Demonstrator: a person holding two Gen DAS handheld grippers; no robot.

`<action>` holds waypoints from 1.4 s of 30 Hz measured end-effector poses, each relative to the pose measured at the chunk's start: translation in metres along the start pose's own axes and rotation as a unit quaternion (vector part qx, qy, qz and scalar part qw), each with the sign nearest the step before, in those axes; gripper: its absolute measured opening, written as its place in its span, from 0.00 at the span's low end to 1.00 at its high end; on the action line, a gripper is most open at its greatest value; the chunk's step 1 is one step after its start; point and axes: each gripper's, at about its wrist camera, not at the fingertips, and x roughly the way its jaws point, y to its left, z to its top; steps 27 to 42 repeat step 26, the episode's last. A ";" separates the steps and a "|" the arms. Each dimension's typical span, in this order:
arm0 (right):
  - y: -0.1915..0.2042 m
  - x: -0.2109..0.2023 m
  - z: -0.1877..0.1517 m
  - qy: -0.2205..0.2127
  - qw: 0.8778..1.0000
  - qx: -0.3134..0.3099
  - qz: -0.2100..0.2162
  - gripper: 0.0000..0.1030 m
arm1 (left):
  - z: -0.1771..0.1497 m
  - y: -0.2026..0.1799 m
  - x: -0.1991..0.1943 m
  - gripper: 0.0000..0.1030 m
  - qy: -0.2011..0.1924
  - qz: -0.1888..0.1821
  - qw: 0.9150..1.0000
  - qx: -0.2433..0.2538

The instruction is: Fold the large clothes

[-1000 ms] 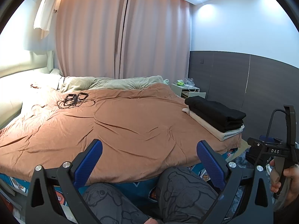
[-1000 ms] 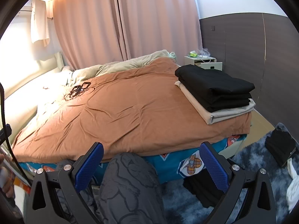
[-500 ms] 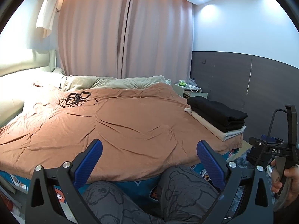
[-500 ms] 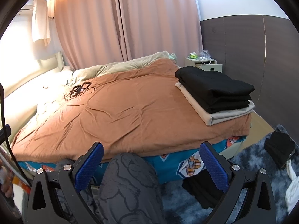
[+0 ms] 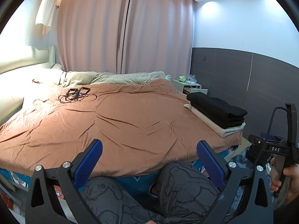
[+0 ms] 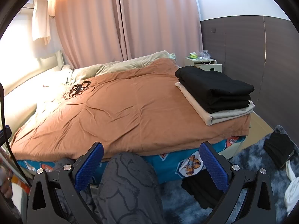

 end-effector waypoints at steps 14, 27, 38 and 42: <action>-0.002 0.000 0.000 0.000 1.000 0.000 0.000 1.00 | -0.002 -0.003 -0.003 1.00 -0.003 0.006 1.000 0.006; -0.001 0.000 -0.001 0.000 1.000 -0.002 0.000 1.00 | -0.004 -0.006 -0.005 1.00 -0.009 0.001 1.000 0.015; -0.001 0.000 -0.001 0.000 1.000 -0.002 0.000 1.00 | -0.004 -0.006 -0.005 1.00 -0.009 0.001 1.000 0.015; -0.001 0.000 -0.001 0.000 1.000 -0.002 0.000 1.00 | -0.004 -0.006 -0.005 1.00 -0.009 0.001 1.000 0.015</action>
